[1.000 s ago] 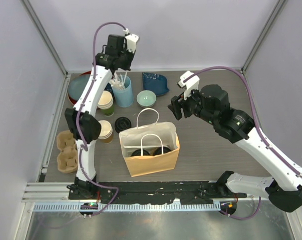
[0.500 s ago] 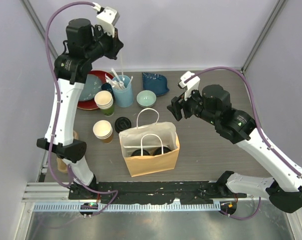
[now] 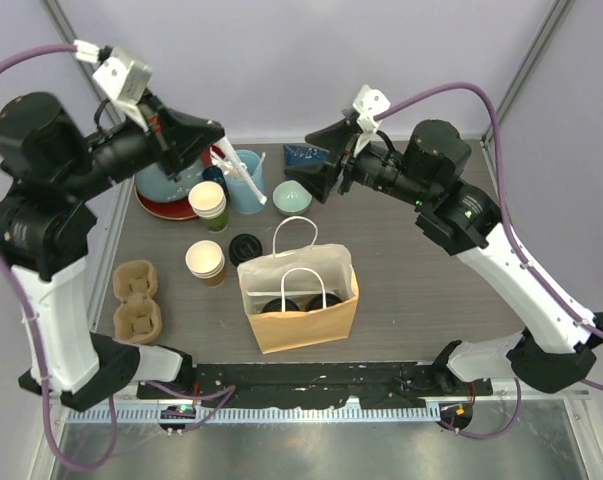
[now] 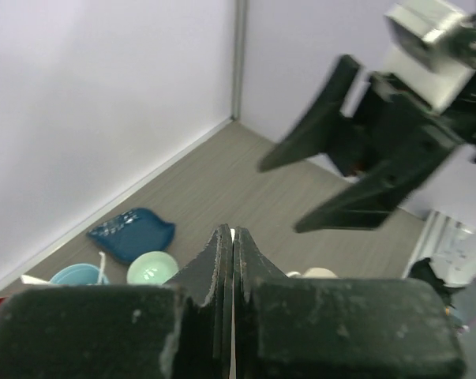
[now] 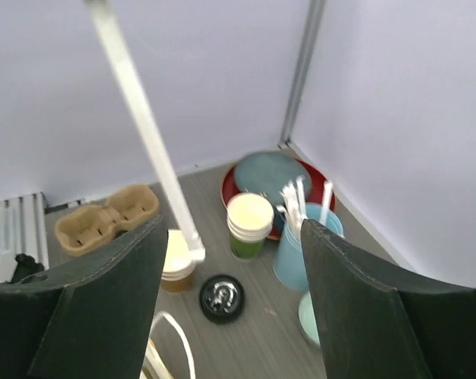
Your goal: Pack the takeout coffee
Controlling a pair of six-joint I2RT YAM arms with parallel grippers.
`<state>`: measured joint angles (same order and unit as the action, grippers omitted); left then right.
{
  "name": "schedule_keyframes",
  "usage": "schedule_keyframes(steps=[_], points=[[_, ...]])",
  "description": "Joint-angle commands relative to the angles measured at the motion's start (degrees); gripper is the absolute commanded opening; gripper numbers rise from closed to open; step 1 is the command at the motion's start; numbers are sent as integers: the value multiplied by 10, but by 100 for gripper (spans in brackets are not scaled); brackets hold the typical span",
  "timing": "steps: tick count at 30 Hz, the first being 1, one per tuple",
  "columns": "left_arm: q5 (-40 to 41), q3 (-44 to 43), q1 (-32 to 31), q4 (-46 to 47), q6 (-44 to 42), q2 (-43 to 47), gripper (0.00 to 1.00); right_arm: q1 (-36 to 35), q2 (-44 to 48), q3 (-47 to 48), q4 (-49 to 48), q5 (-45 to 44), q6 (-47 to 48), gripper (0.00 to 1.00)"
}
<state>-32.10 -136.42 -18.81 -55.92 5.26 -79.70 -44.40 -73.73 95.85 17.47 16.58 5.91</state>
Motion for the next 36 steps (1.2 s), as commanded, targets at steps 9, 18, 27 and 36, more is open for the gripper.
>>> schedule_keyframes(steps=[9,18,27,36], points=[[-96,67,-3,-8,74,49,0,-102,-141,161,-64,107,5,72],[-103,77,-3,-4,68,51,0,-112,-168,183,-48,101,5,65],[-76,69,-3,-2,48,49,0,-112,-166,168,-66,112,-16,55],[-83,80,-2,16,68,44,0,-113,-204,181,-132,125,-120,39]])
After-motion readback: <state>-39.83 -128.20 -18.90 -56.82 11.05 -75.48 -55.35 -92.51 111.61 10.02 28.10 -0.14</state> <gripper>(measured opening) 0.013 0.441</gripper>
